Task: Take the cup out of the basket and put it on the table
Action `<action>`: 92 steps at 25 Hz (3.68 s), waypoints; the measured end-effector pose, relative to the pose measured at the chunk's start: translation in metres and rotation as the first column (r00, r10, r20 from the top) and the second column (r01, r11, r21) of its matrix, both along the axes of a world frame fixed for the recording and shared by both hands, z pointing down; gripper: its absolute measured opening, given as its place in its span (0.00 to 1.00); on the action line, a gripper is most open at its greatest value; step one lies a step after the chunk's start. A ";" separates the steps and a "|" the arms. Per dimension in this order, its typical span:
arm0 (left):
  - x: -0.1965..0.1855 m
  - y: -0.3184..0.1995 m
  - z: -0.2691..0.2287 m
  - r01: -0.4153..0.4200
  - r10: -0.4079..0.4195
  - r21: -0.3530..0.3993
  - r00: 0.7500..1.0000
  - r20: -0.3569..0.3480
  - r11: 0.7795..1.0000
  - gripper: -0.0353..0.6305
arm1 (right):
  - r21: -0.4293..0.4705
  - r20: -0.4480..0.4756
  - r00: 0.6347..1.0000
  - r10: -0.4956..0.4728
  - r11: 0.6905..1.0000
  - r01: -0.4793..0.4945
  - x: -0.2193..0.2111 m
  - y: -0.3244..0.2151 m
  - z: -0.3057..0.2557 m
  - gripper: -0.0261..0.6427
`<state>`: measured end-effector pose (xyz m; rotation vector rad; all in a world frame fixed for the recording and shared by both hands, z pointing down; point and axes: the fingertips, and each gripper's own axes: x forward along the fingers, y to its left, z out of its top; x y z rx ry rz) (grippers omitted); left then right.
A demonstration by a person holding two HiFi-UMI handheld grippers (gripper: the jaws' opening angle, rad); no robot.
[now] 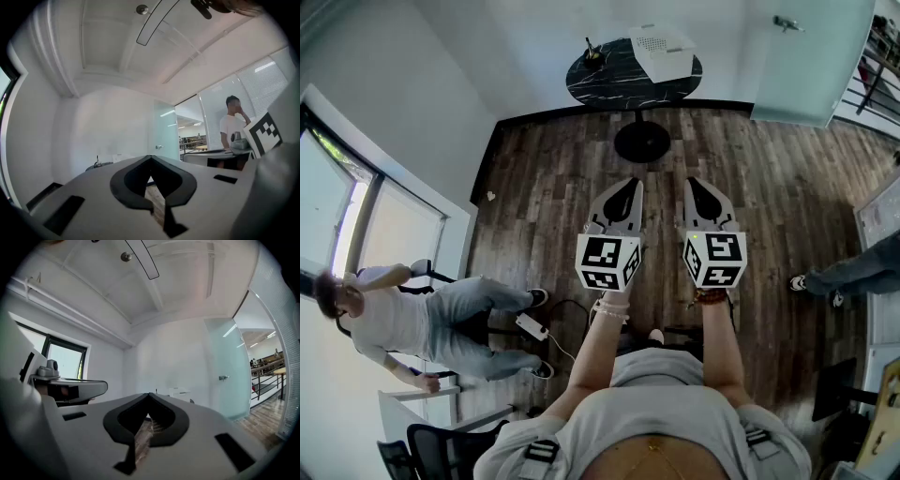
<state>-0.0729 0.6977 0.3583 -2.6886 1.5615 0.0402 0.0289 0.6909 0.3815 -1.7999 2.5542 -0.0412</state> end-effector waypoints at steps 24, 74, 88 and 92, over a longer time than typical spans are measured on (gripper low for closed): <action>-0.004 -0.056 0.008 -0.063 0.063 -0.018 0.998 -0.022 0.998 0.06 | 0.000 0.009 0.999 0.039 0.999 -0.039 -0.010 -0.048 0.004 0.05; -0.095 -0.318 0.038 -0.114 0.113 -0.117 0.993 -0.019 0.987 0.06 | -0.101 0.069 0.994 0.090 0.991 -0.083 -0.100 -0.302 0.021 0.05; -0.038 -0.435 0.022 -0.062 0.061 -0.116 0.998 -0.016 0.991 0.06 | -0.083 0.065 0.997 0.027 0.996 -0.021 -0.048 -0.422 0.004 0.05; -0.016 -0.460 0.021 -0.054 0.054 -0.120 0.999 -0.005 0.991 0.06 | -0.087 0.068 0.998 0.008 0.996 -0.002 -0.029 -0.449 0.005 0.05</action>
